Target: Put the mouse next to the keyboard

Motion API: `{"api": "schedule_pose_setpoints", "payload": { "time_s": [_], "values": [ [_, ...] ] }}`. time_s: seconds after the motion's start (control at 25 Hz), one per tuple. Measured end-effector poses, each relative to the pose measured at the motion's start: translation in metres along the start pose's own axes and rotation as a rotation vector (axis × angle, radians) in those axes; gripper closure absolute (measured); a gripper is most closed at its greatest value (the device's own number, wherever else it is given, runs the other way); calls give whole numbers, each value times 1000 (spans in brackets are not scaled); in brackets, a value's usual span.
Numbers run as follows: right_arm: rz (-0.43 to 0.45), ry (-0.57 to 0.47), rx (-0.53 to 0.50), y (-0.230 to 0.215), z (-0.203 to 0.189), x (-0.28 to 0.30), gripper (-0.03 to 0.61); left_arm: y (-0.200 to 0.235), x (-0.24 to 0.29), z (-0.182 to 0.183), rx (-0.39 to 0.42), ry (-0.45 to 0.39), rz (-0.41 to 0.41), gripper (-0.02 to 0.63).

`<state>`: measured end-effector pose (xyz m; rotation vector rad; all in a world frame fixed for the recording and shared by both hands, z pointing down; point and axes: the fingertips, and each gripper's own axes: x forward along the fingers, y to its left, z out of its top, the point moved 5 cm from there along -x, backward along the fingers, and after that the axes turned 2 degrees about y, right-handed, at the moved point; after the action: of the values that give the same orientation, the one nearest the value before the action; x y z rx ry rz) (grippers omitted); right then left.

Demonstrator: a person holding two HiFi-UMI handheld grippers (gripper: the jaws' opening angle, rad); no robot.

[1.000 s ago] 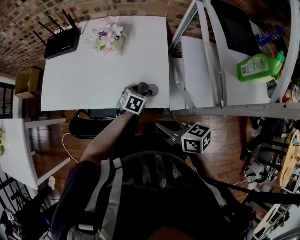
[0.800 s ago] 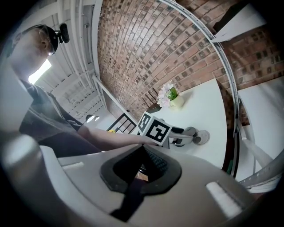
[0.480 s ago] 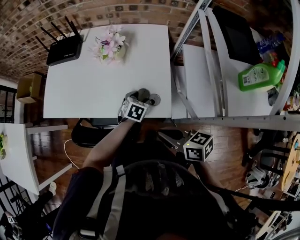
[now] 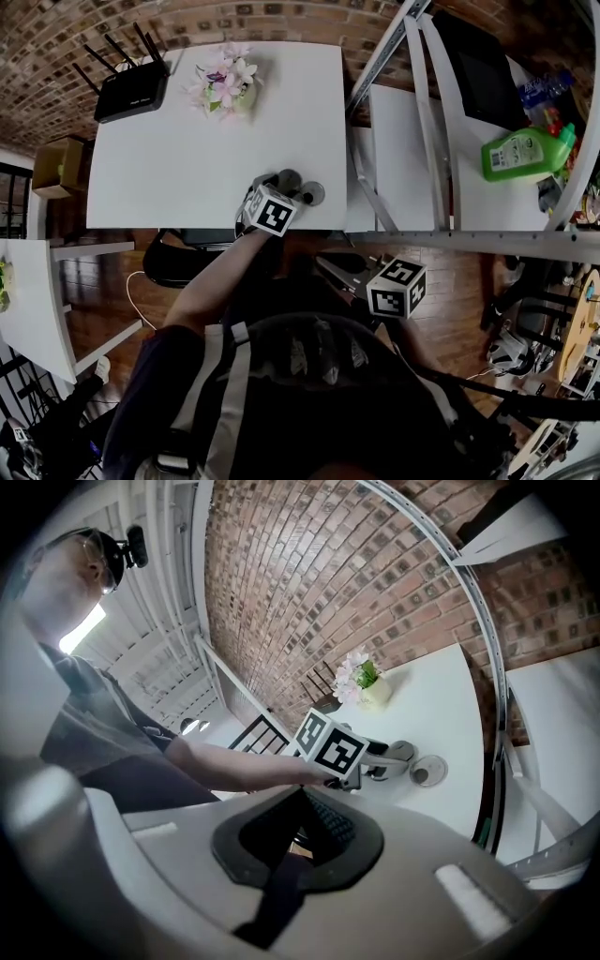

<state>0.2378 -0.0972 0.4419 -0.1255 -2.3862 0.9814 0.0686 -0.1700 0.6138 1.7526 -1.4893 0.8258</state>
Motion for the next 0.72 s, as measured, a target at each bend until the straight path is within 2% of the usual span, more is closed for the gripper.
{"api": "schedule_pose_setpoints", "payload": {
  "time_s": [0.24,0.72],
  "values": [
    [-4,18,-14,4,-1,11,575,14,-4,-5,-22,-7,7,319],
    [-8,42,-39,16,3,39,575,38,-15,-16,-12,-9,-5,319]
  ]
}}
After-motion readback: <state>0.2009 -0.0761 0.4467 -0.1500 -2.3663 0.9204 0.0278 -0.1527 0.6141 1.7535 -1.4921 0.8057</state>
